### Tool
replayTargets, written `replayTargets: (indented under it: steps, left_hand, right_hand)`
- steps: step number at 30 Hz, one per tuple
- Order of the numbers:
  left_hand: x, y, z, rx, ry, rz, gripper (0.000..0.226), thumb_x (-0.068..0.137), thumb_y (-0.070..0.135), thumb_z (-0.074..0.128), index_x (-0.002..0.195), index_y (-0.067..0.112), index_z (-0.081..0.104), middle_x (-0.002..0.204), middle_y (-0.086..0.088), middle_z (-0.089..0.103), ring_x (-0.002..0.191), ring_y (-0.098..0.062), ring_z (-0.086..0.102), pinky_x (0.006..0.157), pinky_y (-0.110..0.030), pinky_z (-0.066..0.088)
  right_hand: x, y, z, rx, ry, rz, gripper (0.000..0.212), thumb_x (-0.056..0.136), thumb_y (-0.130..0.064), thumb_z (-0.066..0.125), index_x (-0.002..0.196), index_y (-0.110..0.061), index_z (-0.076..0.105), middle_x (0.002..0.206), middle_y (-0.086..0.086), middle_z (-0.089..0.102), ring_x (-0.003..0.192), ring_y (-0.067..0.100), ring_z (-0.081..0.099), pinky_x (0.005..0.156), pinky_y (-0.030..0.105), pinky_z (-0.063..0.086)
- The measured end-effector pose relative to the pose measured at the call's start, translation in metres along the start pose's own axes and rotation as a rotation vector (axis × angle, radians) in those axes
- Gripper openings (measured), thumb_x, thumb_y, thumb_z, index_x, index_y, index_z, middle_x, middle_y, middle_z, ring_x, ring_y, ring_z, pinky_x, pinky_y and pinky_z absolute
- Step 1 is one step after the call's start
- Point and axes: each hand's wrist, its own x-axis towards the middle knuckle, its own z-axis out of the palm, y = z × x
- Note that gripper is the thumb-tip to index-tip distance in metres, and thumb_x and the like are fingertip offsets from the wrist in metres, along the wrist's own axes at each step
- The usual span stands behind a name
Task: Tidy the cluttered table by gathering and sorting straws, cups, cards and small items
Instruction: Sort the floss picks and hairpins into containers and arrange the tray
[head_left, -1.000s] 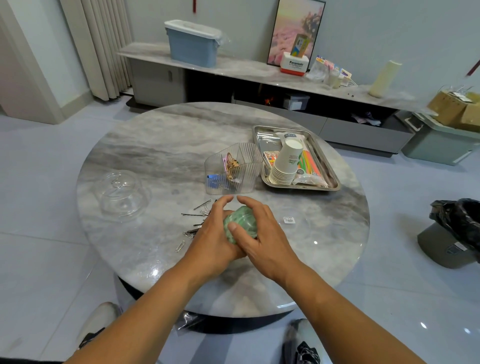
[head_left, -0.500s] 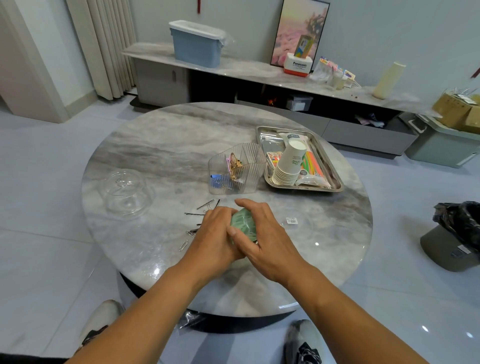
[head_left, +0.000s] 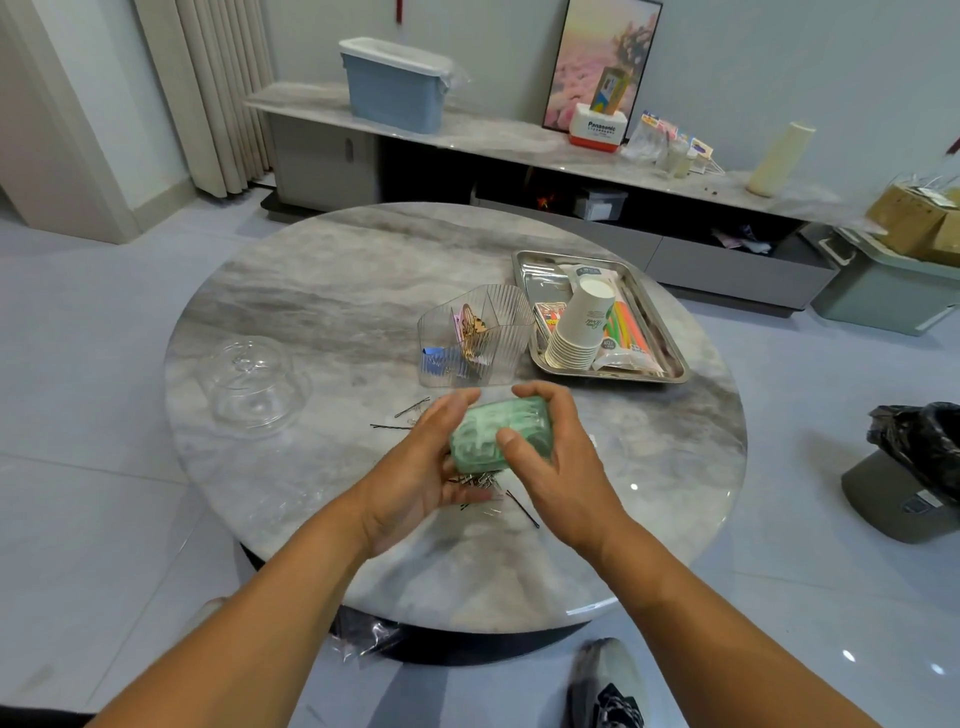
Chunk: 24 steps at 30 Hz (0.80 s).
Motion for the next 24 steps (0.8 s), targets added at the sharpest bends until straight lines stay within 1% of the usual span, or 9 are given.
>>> replayTargets:
  steps: [3, 4, 6, 8, 10, 13, 17, 21, 24]
  left_hand:
    - [0.001, -0.002, 0.014, -0.028, 0.069, -0.06, 0.064, 0.092, 0.075, 0.043, 0.112, 0.021, 0.07, 0.087, -0.011, 0.066, 0.062, -0.018, 0.056, 0.047, -0.026, 0.043]
    - [0.002, -0.005, 0.016, -0.027, 0.115, -0.044, 0.061, 0.094, 0.073, 0.043, 0.107, 0.019, 0.07, 0.079, -0.008, 0.064, 0.056, -0.016, 0.051, 0.043, -0.024, 0.036]
    - [0.002, -0.008, 0.02, -0.018, 0.2, 0.003, 0.054, 0.099, 0.064, 0.045, 0.113, 0.014, 0.061, 0.073, -0.006, 0.06, 0.051, -0.015, 0.047, 0.042, -0.023, 0.03]
    - [0.002, -0.012, 0.021, 0.002, 0.278, 0.052, 0.045, 0.1, 0.057, 0.048, 0.115, 0.015, 0.054, 0.076, -0.007, 0.06, 0.051, -0.015, 0.048, 0.043, -0.024, 0.032]
    - [0.002, -0.015, 0.024, 0.02, 0.309, 0.083, 0.035, 0.099, 0.055, 0.051, 0.107, 0.022, 0.055, 0.078, -0.006, 0.061, 0.053, -0.015, 0.05, 0.045, -0.025, 0.036]
    - [0.003, -0.015, 0.026, 0.03, 0.332, 0.113, 0.024, 0.093, 0.053, 0.056, 0.097, 0.03, 0.06, 0.079, 0.0, 0.065, 0.062, -0.015, 0.056, 0.052, -0.027, 0.043]
    - [0.005, -0.011, 0.026, 0.03, 0.352, 0.163, 0.027, 0.082, 0.051, 0.059, 0.098, 0.029, 0.06, 0.084, 0.0, 0.069, 0.073, -0.017, 0.061, 0.06, -0.032, 0.045]
    - [0.002, -0.012, 0.025, -0.002, 0.332, 0.205, 0.026, 0.085, 0.049, 0.057, 0.1, 0.028, 0.058, 0.084, -0.001, 0.066, 0.072, -0.018, 0.056, 0.056, -0.03, 0.041]
    - [0.002, -0.014, 0.024, 0.001, 0.326, 0.232, 0.027, 0.086, 0.049, 0.058, 0.102, 0.027, 0.058, 0.087, -0.003, 0.069, 0.073, -0.018, 0.063, 0.055, -0.027, 0.047]
  right_hand:
    - [-0.001, -0.002, 0.005, -0.113, -0.056, -0.056, 0.045, 0.087, -0.05, 0.061, 0.128, -0.042, 0.042, 0.119, -0.009, 0.058, 0.1, 0.006, 0.063, 0.083, 0.02, 0.052]
    - [-0.002, -0.002, 0.007, -0.143, -0.063, -0.066, 0.046, 0.087, -0.053, 0.06, 0.128, -0.043, 0.042, 0.119, -0.009, 0.057, 0.101, 0.006, 0.062, 0.084, 0.022, 0.052]
    - [-0.002, -0.003, 0.01, -0.178, -0.051, -0.075, 0.047, 0.087, -0.058, 0.059, 0.128, -0.043, 0.041, 0.12, -0.01, 0.056, 0.099, 0.006, 0.062, 0.084, 0.024, 0.051]
    - [-0.002, -0.004, 0.012, -0.163, -0.048, -0.05, 0.048, 0.086, -0.058, 0.061, 0.127, -0.042, 0.042, 0.118, -0.008, 0.058, 0.098, 0.007, 0.063, 0.085, 0.03, 0.054]
    - [-0.003, -0.003, 0.012, -0.132, -0.034, -0.038, 0.047, 0.085, -0.055, 0.063, 0.126, -0.041, 0.043, 0.116, -0.007, 0.06, 0.096, 0.011, 0.064, 0.085, 0.037, 0.055]
    - [-0.004, -0.005, 0.014, -0.088, 0.0, -0.039, 0.046, 0.081, -0.051, 0.066, 0.122, -0.042, 0.045, 0.113, -0.011, 0.06, 0.094, 0.01, 0.065, 0.079, 0.032, 0.056]
    - [-0.004, -0.008, 0.015, 0.02, 0.01, -0.026, 0.047, 0.081, -0.046, 0.069, 0.122, -0.039, 0.047, 0.105, -0.015, 0.062, 0.088, 0.013, 0.068, 0.071, 0.027, 0.058]
    - [0.0, -0.01, 0.014, 0.015, -0.047, -0.026, 0.049, 0.084, -0.057, 0.068, 0.124, -0.042, 0.044, 0.106, -0.016, 0.062, 0.09, 0.011, 0.069, 0.073, 0.027, 0.058]
    - [0.0, -0.008, 0.012, -0.052, -0.096, -0.026, 0.052, 0.085, -0.067, 0.063, 0.126, -0.045, 0.041, 0.111, -0.012, 0.063, 0.093, 0.009, 0.067, 0.076, 0.025, 0.056]
